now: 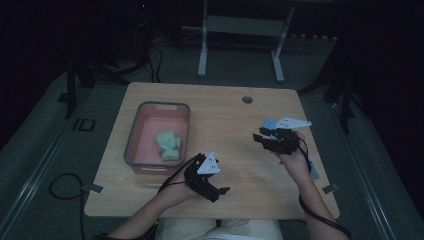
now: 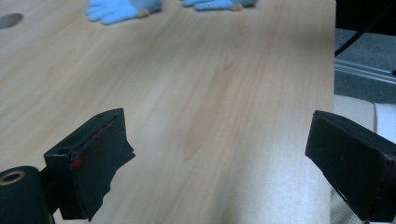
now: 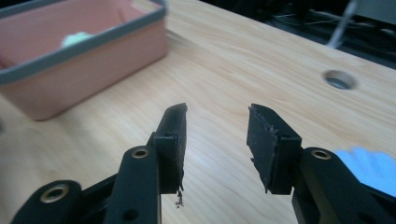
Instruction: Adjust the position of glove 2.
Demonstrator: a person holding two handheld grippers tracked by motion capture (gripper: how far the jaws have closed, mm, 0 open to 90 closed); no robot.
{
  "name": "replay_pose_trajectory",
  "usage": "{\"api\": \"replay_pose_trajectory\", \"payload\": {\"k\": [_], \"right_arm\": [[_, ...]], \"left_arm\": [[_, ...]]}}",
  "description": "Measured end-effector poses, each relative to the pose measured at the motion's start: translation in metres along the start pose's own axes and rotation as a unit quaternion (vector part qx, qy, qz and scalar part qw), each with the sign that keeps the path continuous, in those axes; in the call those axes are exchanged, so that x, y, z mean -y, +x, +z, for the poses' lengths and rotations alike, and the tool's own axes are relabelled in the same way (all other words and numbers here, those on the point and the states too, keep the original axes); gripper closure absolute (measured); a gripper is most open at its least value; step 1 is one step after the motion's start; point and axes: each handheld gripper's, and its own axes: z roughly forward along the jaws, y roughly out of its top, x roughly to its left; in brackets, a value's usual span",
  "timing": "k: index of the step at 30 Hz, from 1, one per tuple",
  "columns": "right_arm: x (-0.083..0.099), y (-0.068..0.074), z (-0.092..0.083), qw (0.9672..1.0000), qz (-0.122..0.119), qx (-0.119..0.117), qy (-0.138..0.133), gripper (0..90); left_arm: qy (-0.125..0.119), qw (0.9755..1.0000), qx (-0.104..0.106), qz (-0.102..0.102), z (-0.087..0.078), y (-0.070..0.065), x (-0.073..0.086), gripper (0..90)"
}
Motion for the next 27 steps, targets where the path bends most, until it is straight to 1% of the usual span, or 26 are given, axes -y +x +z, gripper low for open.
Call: {"api": "replay_pose_trajectory", "payload": {"k": [2, 4, 5, 7, 8, 9, 11, 12, 13, 15, 16, 17, 18, 20, 22, 24, 26, 27], "right_arm": [[0.005, -0.010, -0.004, 0.9999, 0.003, 0.014, 0.000, 58.2], [0.010, -0.020, -0.006, 0.9996, 0.000, 0.027, 0.003, 59.3], [0.012, -0.026, -0.008, 0.9996, 0.000, 0.029, 0.003, 59.3], [0.016, -0.037, -0.009, 0.9989, -0.002, 0.046, 0.005, 60.1], [0.016, -0.037, -0.009, 0.9989, -0.002, 0.046, 0.005, 60.1], [0.019, -0.050, -0.010, 0.9976, 0.001, 0.067, 0.016, 60.5], [0.020, -0.060, -0.010, 0.9969, 0.007, 0.075, 0.023, 60.5], [0.020, -0.060, -0.010, 0.9969, 0.007, 0.075, 0.023, 60.5], [0.022, -0.073, -0.007, 0.9952, 0.014, 0.091, 0.035, 59.4], [0.023, -0.081, -0.004, 0.9944, 0.020, 0.094, 0.042, 59.0], [0.023, -0.085, -0.001, 0.9935, 0.019, 0.100, 0.050, 58.1], [0.024, -0.090, 0.002, 0.9933, 0.020, 0.100, 0.055, 58.3], [0.026, -0.095, 0.006, 0.9938, 0.020, 0.094, 0.055, 59.9], [0.028, -0.102, 0.013, 0.9941, 0.009, 0.090, 0.061, 60.7], [0.030, -0.107, 0.021, 0.9918, 0.002, 0.100, 0.079, 62.1], [0.031, -0.111, 0.030, 0.9899, -0.006, 0.104, 0.096, 63.5], [0.034, -0.116, 0.039, 0.9885, -0.001, 0.104, 0.109, 64.1], [0.034, -0.116, 0.039, 0.9885, -0.001, 0.104, 0.109, 64.1]], "left_arm": [[-0.001, 1.0000, 0.002, 0.002, 0.004, -0.003, 0.006, 5.7], [-0.010, 0.9998, 0.016, 0.000, 0.007, -0.004, 0.013, 5.4], [-0.009, 0.9998, 0.019, -0.002, 0.009, -0.005, 0.017, 5.0], [-0.008, 0.9998, 0.018, -0.003, 0.010, -0.006, 0.019, 2.3], [-0.005, 0.9998, 0.016, -0.005, 0.012, -0.007, 0.023, 2.3], [-0.003, 0.9999, 0.016, -0.004, 0.014, -0.008, 0.027, 2.2], [-0.004, 1.0000, 0.006, -0.005, 0.015, -0.010, 0.031, 1.9], [-0.004, 1.0000, 0.006, -0.005, 0.015, -0.010, 0.031, 1.9], [-0.006, 0.9999, 0.007, -0.013, 0.017, -0.010, 0.035, 1.9], [-0.009, 0.9998, 0.007, -0.015, 0.019, -0.011, 0.037, 1.9], [-0.007, 0.9999, 0.004, -0.014, 0.020, -0.011, 0.039, 1.9], [-0.007, 0.9999, 0.002, -0.013, 0.021, -0.012, 0.041, 1.9], [-0.009, 0.9999, 0.002, -0.012, 0.021, -0.012, 0.042, 1.9], [-0.010, 0.9998, 0.005, -0.016, 0.023, -0.013, 0.044, 1.9], [-0.011, 0.9998, 0.005, -0.015, 0.024, -0.014, 0.046, 1.9], [-0.010, 0.9998, 0.007, -0.013, 0.024, -0.016, 0.048, 1.9], [-0.005, 0.9999, 0.006, -0.011, 0.024, -0.017, 0.049, 1.9], [-0.005, 0.9999, 0.006, -0.011, 0.024, -0.017, 0.049, 1.9]]}}
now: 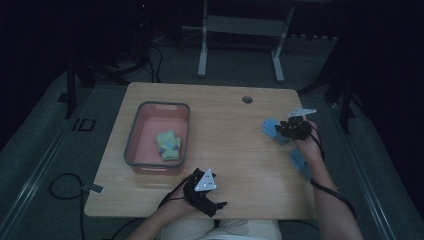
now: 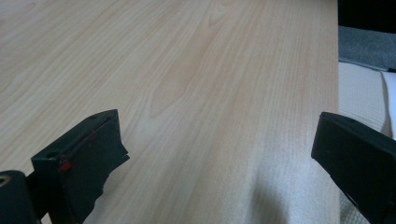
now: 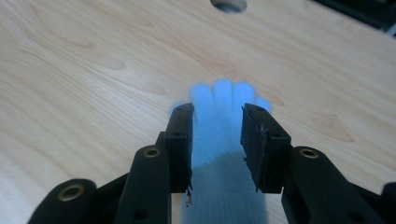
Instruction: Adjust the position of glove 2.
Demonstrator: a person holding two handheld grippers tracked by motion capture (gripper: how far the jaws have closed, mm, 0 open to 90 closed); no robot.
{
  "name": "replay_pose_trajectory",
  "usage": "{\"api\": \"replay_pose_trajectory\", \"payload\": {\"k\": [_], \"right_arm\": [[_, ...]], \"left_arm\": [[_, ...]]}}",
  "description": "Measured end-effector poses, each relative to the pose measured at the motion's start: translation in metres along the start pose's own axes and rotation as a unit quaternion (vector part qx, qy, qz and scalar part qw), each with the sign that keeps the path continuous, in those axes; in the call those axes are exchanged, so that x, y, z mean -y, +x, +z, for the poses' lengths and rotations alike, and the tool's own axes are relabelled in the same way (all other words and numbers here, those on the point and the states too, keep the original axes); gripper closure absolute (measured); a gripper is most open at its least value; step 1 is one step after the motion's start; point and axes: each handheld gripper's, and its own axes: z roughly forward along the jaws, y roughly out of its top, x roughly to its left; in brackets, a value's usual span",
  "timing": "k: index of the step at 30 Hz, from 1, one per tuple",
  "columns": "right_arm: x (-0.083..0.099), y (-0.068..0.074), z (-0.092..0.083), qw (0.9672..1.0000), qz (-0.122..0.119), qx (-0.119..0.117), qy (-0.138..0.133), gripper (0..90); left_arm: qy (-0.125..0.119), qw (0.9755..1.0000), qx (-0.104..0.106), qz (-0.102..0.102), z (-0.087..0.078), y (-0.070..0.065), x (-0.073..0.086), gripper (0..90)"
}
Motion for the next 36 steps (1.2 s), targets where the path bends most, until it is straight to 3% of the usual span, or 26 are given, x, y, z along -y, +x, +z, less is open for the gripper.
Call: {"api": "replay_pose_trajectory", "payload": {"k": [5, 7, 9, 16, 17, 21, 23, 25, 27, 29, 30, 35, 36], "right_arm": [[0.007, -0.009, 0.021, 0.9994, 0.001, 0.012, 0.034, 63.6], [0.010, -0.007, 0.028, 0.9973, -0.025, 0.024, 0.065, 62.3], [0.014, -0.005, 0.033, 0.9964, -0.042, 0.024, 0.069, 62.4], [0.016, -0.007, 0.035, 0.9975, -0.011, 0.004, 0.070, 74.9], [0.015, -0.005, 0.035, 0.9973, -0.002, 0.009, 0.073, 81.0], [0.012, -0.001, 0.036, 0.9962, 0.020, 0.027, 0.080, 86.5], [0.009, 0.002, 0.035, 0.9945, 0.046, 0.044, 0.084, 87.9], [0.005, 0.009, 0.030, 0.9935, 0.056, 0.060, 0.079, 88.0], [-0.001, 0.016, 0.021, 0.9932, 0.081, 0.060, 0.058, 88.1], [-0.005, 0.021, 0.015, 0.9929, 0.090, 0.063, 0.046, 88.1], [-0.014, 0.034, 0.002, 0.9919, 0.109, 0.061, 0.023, 88.1], [-0.035, 0.073, -0.023, 0.9922, 0.101, 0.073, -0.006, 88.1], [-0.038, 0.083, -0.029, 0.9912, 0.109, 0.073, -0.017, 88.0]], "left_arm": [[-0.009, 0.9999, -0.011, -0.005, -0.006, 0.002, 0.001, 1.9], [-0.017, 0.9998, -0.011, -0.001, -0.008, 0.003, 0.002, 1.9], [-0.019, 0.9998, -0.010, -0.005, -0.009, 0.005, 0.003, 1.9], [-0.028, 0.9995, -0.008, -0.009, -0.011, 0.007, 0.004, 1.9], [-0.028, 0.9996, -0.007, -0.008, -0.011, 0.006, 0.004, 1.9], [-0.027, 0.9996, -0.007, -0.006, -0.011, 0.005, 0.004, 1.9], [-0.027, 0.9996, -0.008, -0.006, -0.011, 0.005, 0.005, 1.9], [-0.029, 0.9995, -0.007, -0.009, -0.010, 0.006, 0.006, 1.9], [-0.029, 0.9995, -0.008, -0.008, -0.010, 0.006, 0.006, 1.9], [-0.027, 0.9996, -0.008, -0.009, -0.009, 0.006, 0.006, 1.9], [-0.026, 0.9996, -0.009, -0.007, -0.008, 0.006, 0.005, 2.0], [-0.020, 0.9996, -0.021, -0.004, -0.006, 0.006, 0.005, 1.9], [-0.017, 0.9996, -0.022, -0.003, -0.005, 0.006, 0.006, 1.9]]}}
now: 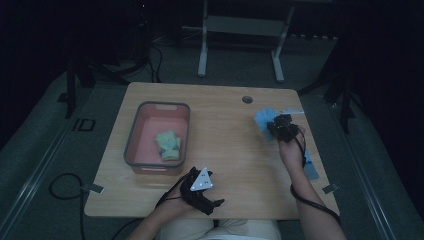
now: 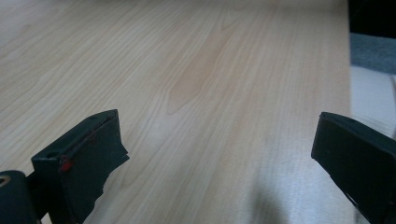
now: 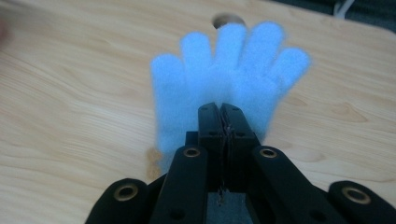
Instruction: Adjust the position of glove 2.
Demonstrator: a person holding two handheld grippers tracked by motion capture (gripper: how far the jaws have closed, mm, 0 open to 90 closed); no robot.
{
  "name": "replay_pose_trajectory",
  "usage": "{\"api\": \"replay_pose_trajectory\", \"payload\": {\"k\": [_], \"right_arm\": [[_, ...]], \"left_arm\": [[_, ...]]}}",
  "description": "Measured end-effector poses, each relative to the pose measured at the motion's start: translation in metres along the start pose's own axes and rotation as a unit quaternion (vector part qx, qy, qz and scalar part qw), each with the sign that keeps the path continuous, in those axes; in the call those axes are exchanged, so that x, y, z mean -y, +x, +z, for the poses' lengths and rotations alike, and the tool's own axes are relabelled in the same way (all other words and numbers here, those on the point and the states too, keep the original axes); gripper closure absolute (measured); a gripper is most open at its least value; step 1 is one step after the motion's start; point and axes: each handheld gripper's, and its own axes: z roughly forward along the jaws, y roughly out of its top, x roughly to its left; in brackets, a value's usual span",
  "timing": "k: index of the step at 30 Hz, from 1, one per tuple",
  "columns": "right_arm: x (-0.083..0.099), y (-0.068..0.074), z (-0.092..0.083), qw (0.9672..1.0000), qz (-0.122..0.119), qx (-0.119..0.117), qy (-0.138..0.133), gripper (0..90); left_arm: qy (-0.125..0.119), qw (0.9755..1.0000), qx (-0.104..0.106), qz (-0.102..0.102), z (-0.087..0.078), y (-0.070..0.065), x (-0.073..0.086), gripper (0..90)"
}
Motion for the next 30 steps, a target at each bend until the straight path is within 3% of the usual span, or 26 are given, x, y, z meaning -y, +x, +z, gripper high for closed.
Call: {"api": "replay_pose_trajectory", "payload": {"k": [3, 7, 10, 11, 16, 20, 25, 30], "right_arm": [[0.000, 0.019, -0.015, 0.9997, 0.020, -0.003, -0.015, 88.1], [0.005, 0.045, -0.025, 0.9994, 0.027, -0.002, -0.020, 88.1], [0.010, 0.060, -0.027, 0.9996, 0.023, 0.002, -0.016, 88.1], [0.017, 0.074, -0.028, 0.9995, 0.027, 0.008, -0.015, 88.1], [0.031, 0.096, -0.029, 0.9990, 0.036, 0.010, -0.025, 88.1], [0.044, 0.104, -0.026, 0.9981, 0.059, 0.008, -0.018, 88.1], [0.059, 0.102, -0.022, 0.9948, 0.101, 0.007, -0.005, 88.1], [0.074, 0.111, -0.015, 0.9936, 0.113, 0.008, 0.004, 88.0]], "left_arm": [[0.004, 1.0000, -0.004, 0.003, 0.001, -0.001, 0.002, 1.9], [0.003, 1.0000, -0.007, 0.005, 0.001, -0.003, 0.002, 1.9], [0.002, 1.0000, -0.008, 0.006, 0.000, -0.003, 0.002, 1.9], [0.000, 1.0000, -0.007, 0.005, -0.001, -0.004, 0.002, 1.9], [0.001, 0.9999, -0.010, 0.008, -0.002, -0.005, 0.002, 1.9], [0.001, 0.9999, -0.012, 0.009, -0.002, -0.005, 0.001, 1.9], [-0.001, 0.9999, -0.014, 0.008, -0.003, -0.004, 0.002, 2.0], [0.001, 0.9999, -0.014, 0.010, -0.002, -0.004, 0.002, 1.9]]}}
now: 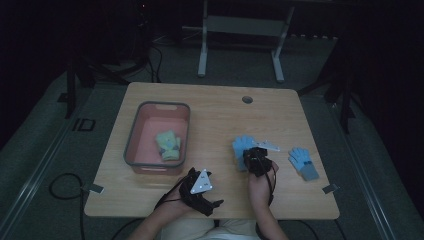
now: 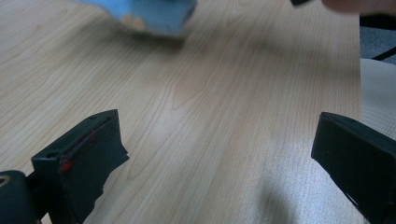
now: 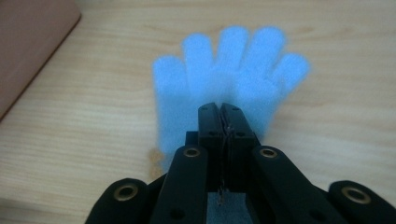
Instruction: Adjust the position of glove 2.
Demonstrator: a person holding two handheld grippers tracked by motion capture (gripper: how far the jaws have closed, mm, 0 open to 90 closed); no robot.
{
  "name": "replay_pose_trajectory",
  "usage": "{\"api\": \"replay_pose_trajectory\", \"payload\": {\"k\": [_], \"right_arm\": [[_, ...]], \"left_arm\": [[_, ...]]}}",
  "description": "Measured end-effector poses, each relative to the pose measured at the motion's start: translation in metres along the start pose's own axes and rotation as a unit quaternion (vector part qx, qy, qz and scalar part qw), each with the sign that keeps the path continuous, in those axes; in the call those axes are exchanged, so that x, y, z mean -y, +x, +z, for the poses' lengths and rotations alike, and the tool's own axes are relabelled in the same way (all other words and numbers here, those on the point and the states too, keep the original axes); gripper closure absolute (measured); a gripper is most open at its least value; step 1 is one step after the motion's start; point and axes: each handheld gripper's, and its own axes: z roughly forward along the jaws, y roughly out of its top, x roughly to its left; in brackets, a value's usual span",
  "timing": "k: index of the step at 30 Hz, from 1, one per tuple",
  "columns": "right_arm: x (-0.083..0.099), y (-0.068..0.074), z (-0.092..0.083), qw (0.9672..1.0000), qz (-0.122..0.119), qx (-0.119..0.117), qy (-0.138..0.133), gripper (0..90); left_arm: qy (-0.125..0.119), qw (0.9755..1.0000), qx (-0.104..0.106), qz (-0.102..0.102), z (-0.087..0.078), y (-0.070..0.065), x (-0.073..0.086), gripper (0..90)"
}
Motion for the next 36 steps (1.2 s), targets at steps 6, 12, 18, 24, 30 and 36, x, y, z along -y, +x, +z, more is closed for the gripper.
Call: {"api": "replay_pose_trajectory", "payload": {"k": [6, 12, 18, 24, 30, 36], "right_arm": [[0.014, 0.002, 0.006, 0.9996, 0.027, 0.003, 0.001, 88.0], [0.026, -0.007, 0.015, 0.9986, 0.042, 0.032, 0.007, 87.9], [0.030, -0.007, 0.018, 0.9984, 0.045, 0.033, 0.007, 86.0], [0.019, -0.010, 0.006, 0.9997, 0.024, 0.006, -0.002, 71.8], [0.002, -0.020, -0.009, 0.9994, -0.025, -0.015, -0.019, 65.8], [-0.018, -0.045, -0.016, 0.9962, -0.077, -0.031, -0.027, 65.3]], "left_arm": [[0.000, 1.0000, 0.002, 0.004, 0.000, -0.001, 0.000, 1.9], [0.000, 1.0000, 0.004, 0.006, -0.001, -0.001, 0.001, 1.9], [0.001, 1.0000, 0.004, 0.007, 0.000, -0.002, 0.001, 1.9], [0.003, 0.9999, 0.005, 0.011, 0.001, -0.002, 0.001, 1.9], [0.005, 0.9998, 0.010, 0.013, 0.002, -0.002, 0.002, 2.0], [0.004, 0.9998, 0.012, 0.015, 0.002, -0.001, 0.002, 1.9]]}}
